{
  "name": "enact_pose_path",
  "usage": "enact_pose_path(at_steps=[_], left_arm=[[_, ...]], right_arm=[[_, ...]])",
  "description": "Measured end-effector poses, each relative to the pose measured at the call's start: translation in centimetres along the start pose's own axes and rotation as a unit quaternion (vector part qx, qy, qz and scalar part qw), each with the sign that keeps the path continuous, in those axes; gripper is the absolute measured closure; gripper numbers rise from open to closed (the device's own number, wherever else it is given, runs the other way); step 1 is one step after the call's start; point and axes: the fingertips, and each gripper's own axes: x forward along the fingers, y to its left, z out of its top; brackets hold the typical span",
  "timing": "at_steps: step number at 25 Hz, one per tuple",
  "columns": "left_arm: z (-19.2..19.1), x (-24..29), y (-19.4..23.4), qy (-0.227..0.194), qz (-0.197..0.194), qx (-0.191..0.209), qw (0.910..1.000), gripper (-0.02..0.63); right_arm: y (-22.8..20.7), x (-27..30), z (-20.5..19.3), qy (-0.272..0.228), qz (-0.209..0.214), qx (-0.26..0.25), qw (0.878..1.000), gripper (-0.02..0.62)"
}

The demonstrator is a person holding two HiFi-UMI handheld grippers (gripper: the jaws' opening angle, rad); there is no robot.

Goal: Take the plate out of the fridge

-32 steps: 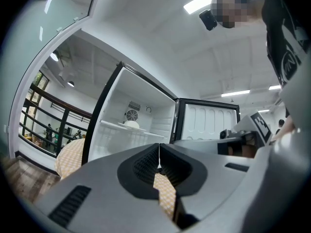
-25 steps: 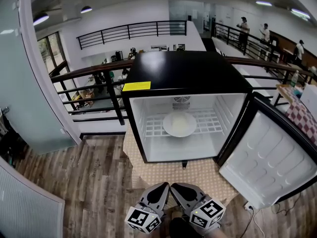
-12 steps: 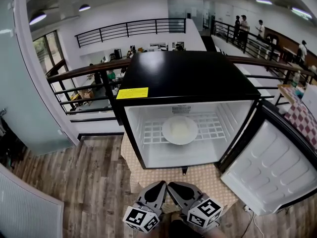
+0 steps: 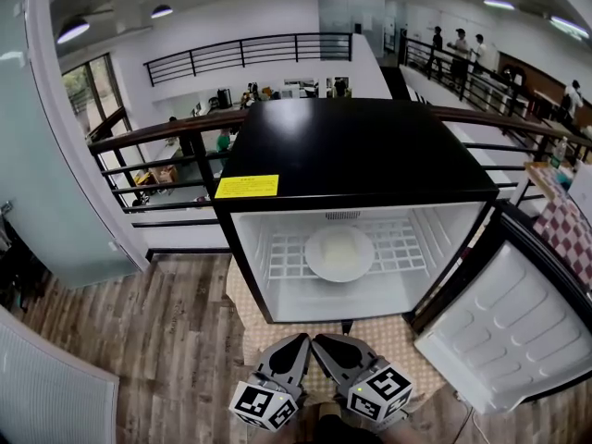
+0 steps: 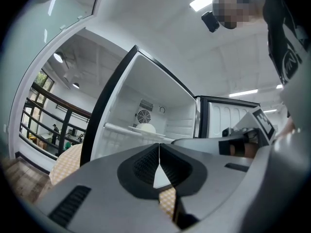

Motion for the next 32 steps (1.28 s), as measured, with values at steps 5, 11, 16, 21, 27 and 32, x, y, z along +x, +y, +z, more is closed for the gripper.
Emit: enact_pose_path(at_steps=[5, 11, 16, 21, 27, 32], left_arm=[[0.3, 1.2, 0.6, -0.004, 0.004, -0.001, 1.0, 0.595], [0.3, 3.1, 0.8, -0.004, -0.001, 0.007, 1.0, 0.595], [-0.1, 5.2, 0.6, -0.004, -0.01, 0.002, 0.9999, 0.594], [0.0, 6.8, 0.0, -0.011, -0.024, 0.008, 0.9996, 0.594], [0.7, 7.6, 0.0, -0.012, -0.043, 0.025, 0.9987, 0.594], [0.4, 8.1, 0.6, 0.009, -0.058, 0.015, 0.9982, 0.594]], right_arm=[[-1.4, 0.8, 0.6, -0.002, -0.003, 0.01, 1.0, 0.548], [-3.6, 1.4, 1.6, -0.012, -0.02, 0.056, 0.998, 0.546], [-6.0, 1.1, 1.9, -0.017, -0.043, 0.099, 0.994, 0.546], [-8.2, 0.6, 3.4, -0.055, -0.057, 0.166, 0.983, 0.545], [-10.7, 0.9, 4.2, -0.095, -0.088, 0.297, 0.946, 0.512], [-11.9, 1.4, 5.0, -0.133, -0.099, 0.385, 0.908, 0.489]])
